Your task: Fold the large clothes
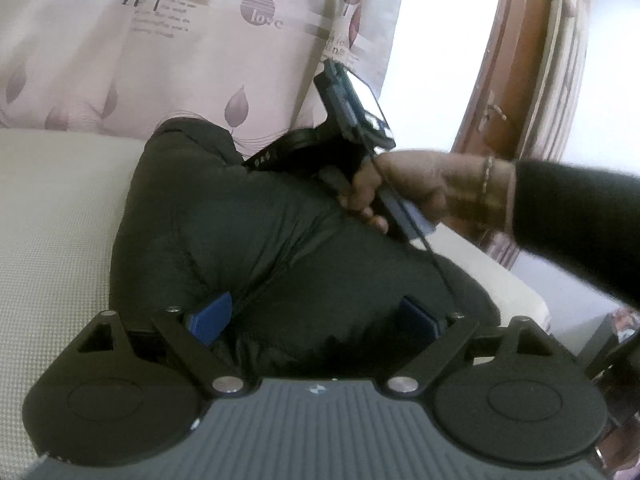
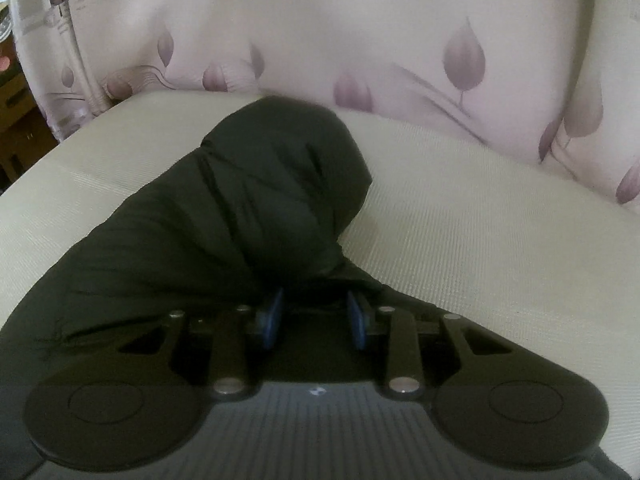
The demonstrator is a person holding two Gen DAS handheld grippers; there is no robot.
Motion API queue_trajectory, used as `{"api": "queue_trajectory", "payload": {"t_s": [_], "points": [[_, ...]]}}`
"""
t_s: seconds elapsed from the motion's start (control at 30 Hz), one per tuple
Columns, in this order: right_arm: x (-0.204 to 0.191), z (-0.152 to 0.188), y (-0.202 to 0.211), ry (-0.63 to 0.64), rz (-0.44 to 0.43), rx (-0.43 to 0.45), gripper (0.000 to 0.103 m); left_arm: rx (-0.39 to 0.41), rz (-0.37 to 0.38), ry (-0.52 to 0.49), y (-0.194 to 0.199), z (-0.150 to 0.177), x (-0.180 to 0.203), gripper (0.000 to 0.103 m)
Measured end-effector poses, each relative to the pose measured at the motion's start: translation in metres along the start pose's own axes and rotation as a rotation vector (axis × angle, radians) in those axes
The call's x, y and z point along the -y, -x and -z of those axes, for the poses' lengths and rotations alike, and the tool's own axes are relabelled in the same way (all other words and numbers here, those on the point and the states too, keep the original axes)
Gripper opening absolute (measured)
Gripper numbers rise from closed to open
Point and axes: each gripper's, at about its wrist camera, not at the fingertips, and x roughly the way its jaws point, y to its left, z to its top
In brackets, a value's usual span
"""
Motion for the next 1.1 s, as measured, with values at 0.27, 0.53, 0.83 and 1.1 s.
{"api": "queue_trajectory", "payload": {"t_s": [0.27,0.53,0.83,1.1], "points": [[-0.001,0.038,0.121,0.013,-0.013,0.234,0.036,0.011,-0.021,0.0,0.009,-0.005,0.001,0.091],[-0.029,0.187,0.209,0.076,0.057,0.297,0.037,0.059,-0.124,-0.026,0.025,-0.008,-0.001,0.088],[-0.029,0.229,0.167,-0.06,0.078,0.287,0.035,0.001,-0.153,-0.081,0.009,-0.002,0.003,0.091],[-0.006,0.239,0.194,-0.186,-0.018,0.388,0.037,0.02,-0.184,-0.085,0.018,-0.009,0.009,0.097]]}}
